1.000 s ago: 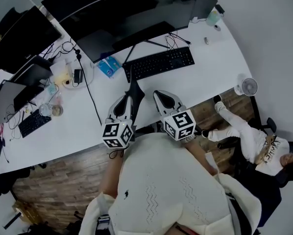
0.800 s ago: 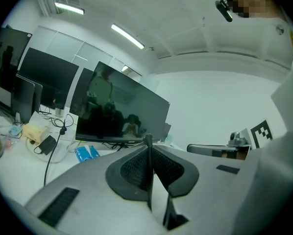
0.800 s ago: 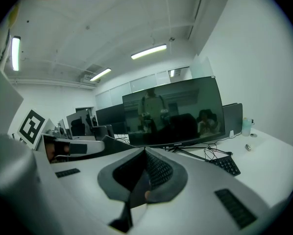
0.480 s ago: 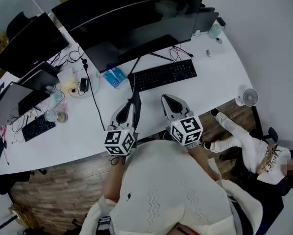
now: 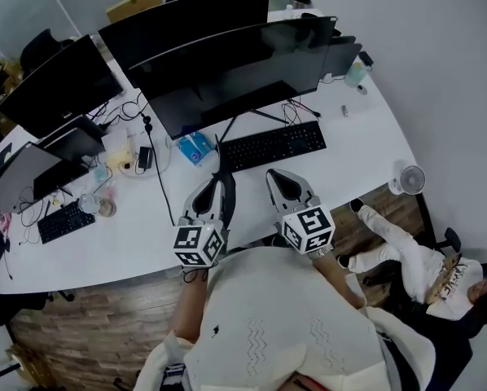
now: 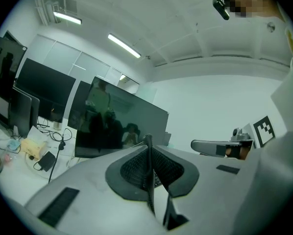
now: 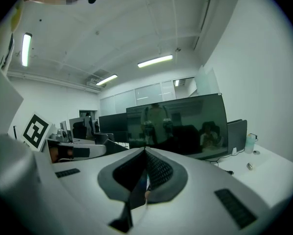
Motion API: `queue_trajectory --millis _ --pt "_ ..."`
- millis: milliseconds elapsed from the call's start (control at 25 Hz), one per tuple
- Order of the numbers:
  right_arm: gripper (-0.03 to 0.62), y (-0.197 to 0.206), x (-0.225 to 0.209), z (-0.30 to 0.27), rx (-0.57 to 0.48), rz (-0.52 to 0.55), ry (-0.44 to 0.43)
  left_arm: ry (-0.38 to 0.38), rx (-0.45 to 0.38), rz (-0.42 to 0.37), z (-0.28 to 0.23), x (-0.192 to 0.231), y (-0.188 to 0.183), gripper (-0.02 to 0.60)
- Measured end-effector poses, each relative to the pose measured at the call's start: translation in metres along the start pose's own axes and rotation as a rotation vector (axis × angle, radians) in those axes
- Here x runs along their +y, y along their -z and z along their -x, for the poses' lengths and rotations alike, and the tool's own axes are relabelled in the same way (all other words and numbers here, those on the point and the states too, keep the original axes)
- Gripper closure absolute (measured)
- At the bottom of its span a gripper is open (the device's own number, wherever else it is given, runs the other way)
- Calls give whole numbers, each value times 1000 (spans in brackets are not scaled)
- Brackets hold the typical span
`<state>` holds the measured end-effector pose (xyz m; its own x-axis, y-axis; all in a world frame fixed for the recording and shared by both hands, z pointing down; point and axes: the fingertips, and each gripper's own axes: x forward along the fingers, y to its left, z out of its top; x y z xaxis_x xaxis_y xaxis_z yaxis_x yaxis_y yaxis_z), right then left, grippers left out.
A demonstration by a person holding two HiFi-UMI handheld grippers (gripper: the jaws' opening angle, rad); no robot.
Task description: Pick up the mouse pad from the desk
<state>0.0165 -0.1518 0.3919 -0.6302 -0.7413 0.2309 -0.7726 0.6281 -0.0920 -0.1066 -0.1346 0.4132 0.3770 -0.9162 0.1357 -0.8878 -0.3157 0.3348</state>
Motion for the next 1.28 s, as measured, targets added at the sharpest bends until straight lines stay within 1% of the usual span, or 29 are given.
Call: queue_trajectory --millis 280,480,600,800,1080,1280 --pt "592 -24 -5 1 -54 16 9 0 -39 -56 -2 -3 -25 551" --pt "592 -41 -10 1 -89 33 17 11 -32 -107 -4 -2 -40 551" --pt "592 -52 -14 -1 -105 42 21 24 -41 -105 -6 0 -51 551" --pt "592 -71 -17 -5 -133 61 19 23 -78 -105 -8 4 -72 551" --pt "592 -104 -16 -5 -176 60 -12 31 -120 -122 -11 3 -104 551" --pt "592 -133 -8 -3 -213 113 -35 48 -150 -141 -10 -1 -130 551"
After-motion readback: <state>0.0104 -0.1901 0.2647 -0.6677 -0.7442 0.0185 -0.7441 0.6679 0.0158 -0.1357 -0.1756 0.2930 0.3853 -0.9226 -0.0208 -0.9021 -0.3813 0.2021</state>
